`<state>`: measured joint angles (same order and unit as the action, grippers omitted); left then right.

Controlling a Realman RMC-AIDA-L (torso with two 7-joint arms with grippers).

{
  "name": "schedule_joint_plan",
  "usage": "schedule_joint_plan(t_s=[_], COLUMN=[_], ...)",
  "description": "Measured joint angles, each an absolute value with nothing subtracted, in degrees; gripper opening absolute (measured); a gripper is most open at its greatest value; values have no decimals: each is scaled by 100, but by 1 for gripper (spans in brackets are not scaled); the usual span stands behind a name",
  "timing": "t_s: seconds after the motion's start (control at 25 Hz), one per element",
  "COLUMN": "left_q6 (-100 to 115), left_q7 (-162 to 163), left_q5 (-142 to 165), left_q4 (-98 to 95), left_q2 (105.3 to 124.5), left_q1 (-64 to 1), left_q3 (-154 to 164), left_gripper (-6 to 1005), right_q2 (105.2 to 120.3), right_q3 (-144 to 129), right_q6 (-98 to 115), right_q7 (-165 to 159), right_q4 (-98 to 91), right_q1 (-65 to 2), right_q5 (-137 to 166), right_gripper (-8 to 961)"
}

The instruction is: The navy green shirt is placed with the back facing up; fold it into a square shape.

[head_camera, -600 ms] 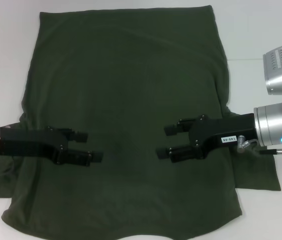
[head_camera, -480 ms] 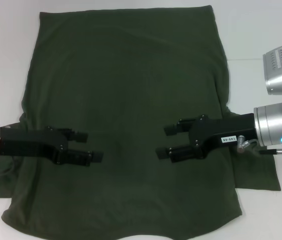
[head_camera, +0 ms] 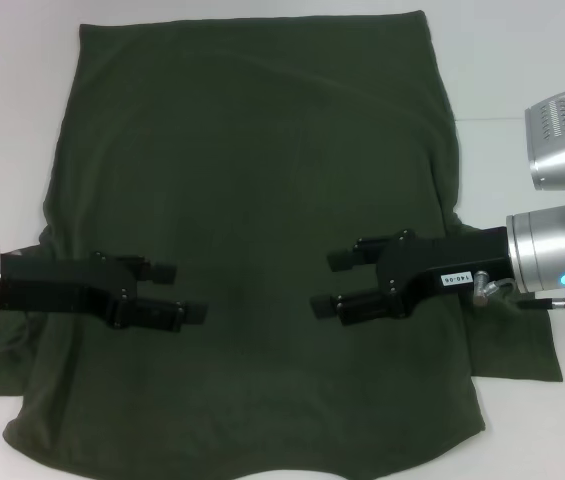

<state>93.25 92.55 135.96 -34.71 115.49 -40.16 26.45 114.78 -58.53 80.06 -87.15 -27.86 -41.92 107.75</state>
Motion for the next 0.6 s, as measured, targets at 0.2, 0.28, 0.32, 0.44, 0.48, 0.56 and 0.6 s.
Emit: schedule_joint_plan(t_s=[0.2,0.28,0.32,0.44,0.48,0.56,0.6], left_q6=[9325,9325,9327,9330,9338,9352,9363], left_q7=[9262,9346,9427,9863,10118,10483,10698], left_q5=[13596,13596,13596,13615,13635,13665,13684], left_q4=[-3471,-3491,-3511,-3629,-3702,-3846,-3928], left_q2=[11548,11532,11520,11447,11409,11352,11327], left_q1=[-4016,-4017,-4015,-3982,-3948,-3887,-3852], left_q3=[2645,2622,2601,2448,2346,2208,2158], left_gripper=[947,947,947,948,948,948,948], right_q2=[11478,11478,11478,11477,11477,11477,11477], right_q3=[-5853,-5853,-5853,-5853,-5853,-5853,-5853], right_q6=[8006,8006,8006,8009,8006,7996,7992], right_q7=[-8719,-8719,-8719,-8719,-8719,-8719,-8719], right_q4=[-2787,-2787,-2787,-2787,-2787,-2791,-2792], right_q1=[-4192,-4192,-4193,-4193,-4192,-4192,-4193], right_q5=[10775,10775,10775,10775,10775,10775,10775], right_gripper=[832,832,832,831,831,831,831])
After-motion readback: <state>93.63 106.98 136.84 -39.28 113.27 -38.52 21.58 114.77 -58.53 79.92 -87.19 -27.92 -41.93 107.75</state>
